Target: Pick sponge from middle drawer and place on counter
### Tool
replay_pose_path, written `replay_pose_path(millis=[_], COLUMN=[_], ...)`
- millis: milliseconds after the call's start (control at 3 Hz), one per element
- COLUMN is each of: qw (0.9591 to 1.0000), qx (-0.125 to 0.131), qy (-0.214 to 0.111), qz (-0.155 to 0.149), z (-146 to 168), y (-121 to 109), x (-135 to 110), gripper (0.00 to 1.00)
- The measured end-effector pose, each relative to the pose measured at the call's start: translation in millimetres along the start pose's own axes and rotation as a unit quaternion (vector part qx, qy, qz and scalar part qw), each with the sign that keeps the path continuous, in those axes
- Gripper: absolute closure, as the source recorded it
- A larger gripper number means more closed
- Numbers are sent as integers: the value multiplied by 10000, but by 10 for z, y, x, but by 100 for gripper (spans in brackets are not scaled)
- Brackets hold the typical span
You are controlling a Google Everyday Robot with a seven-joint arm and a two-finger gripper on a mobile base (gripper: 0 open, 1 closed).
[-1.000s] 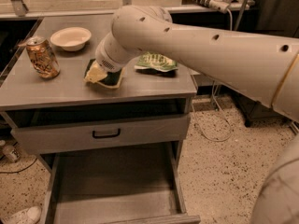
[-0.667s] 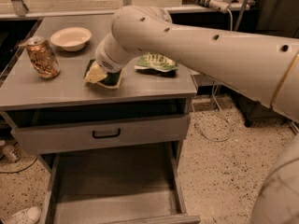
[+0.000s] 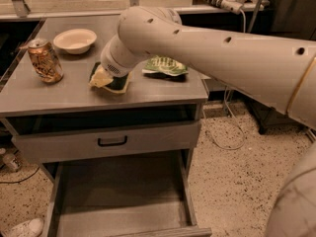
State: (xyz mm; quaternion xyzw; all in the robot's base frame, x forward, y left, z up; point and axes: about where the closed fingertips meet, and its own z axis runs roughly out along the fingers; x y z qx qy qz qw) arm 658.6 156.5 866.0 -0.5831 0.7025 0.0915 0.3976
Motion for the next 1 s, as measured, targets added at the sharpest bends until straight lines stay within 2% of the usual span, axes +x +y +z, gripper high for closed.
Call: replay_pose_path(millis=[333, 667, 1000], qw=[10000, 10000, 10000], qx=[0, 0, 0], qy=[0, 0, 0], qz=[0, 0, 0], z=[0, 0, 0], y=[0, 0, 0], x=[0, 0, -1], gripper=[13, 0, 0])
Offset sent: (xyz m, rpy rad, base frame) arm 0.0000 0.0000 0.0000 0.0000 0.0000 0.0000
